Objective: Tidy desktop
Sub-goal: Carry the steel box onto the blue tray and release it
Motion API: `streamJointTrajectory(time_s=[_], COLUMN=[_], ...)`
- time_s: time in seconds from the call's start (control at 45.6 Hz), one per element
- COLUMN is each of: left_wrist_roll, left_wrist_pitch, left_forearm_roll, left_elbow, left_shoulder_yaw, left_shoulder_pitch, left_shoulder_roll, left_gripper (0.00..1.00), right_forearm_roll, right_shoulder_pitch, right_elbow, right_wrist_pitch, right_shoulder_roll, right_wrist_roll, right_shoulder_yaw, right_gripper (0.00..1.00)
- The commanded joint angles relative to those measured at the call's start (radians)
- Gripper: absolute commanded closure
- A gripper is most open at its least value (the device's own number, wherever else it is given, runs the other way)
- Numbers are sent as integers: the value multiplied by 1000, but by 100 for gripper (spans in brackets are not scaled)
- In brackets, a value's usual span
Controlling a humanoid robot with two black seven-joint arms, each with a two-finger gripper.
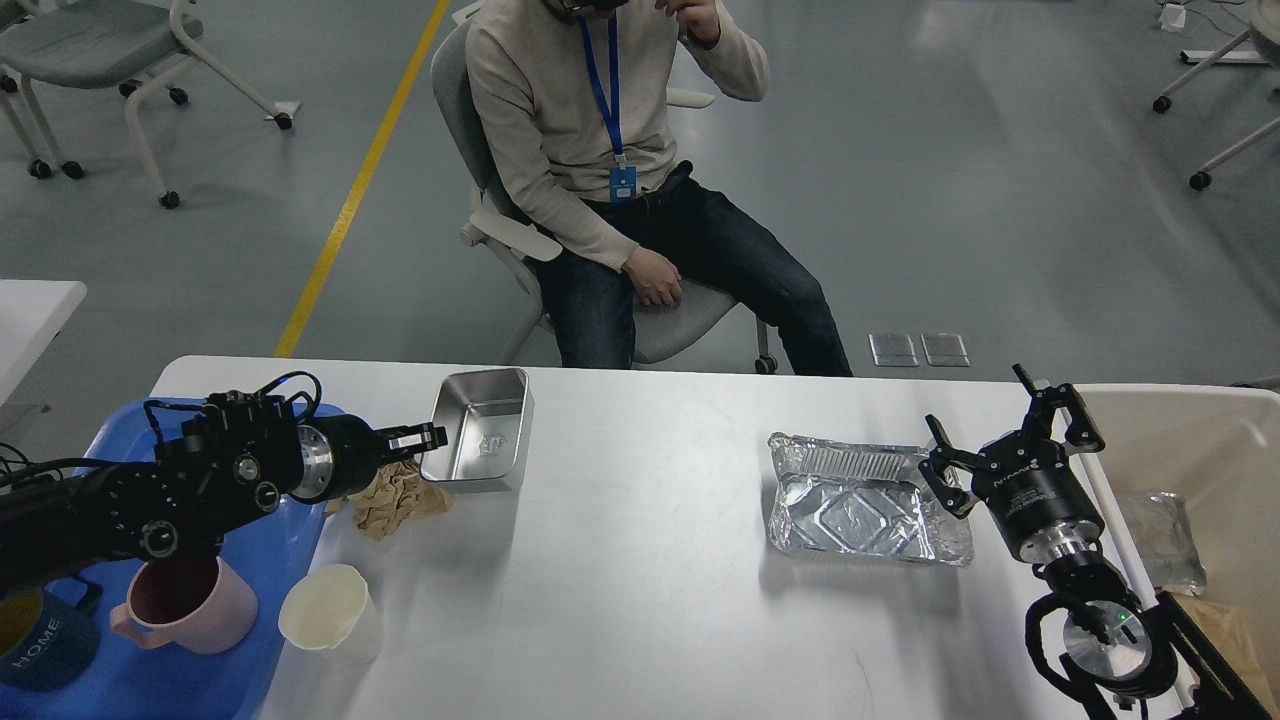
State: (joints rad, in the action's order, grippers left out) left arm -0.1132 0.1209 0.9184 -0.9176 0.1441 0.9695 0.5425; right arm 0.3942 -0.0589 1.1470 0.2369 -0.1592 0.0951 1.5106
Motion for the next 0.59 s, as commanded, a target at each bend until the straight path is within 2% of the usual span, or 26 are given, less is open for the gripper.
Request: streamJointTrajectory(time_s=[0.0, 0.307, 0.57], left_wrist_roll=[1, 1, -14], left_wrist_pitch=[5, 23, 117], left_forearm_roll=[0, 16, 66], left_elbow=[-67, -305, -339], left_shoulder_yaw=[14, 34, 34], left_shoulder_pitch=[26, 98, 193], left_shoulder_roll=[97, 387, 550], left_gripper=[99, 98, 98], right_forearm_roll=[0, 0, 18], right_shoulder_pitch=[4, 2, 2], right_elbow=[0, 0, -1], right_wrist_pitch=[1, -1, -1], right_shoulder_roll=[1, 1, 13], right_wrist_roll=[0, 0, 0], right_shoulder_yaw=[-1, -1, -3], right_gripper=[0, 0, 0])
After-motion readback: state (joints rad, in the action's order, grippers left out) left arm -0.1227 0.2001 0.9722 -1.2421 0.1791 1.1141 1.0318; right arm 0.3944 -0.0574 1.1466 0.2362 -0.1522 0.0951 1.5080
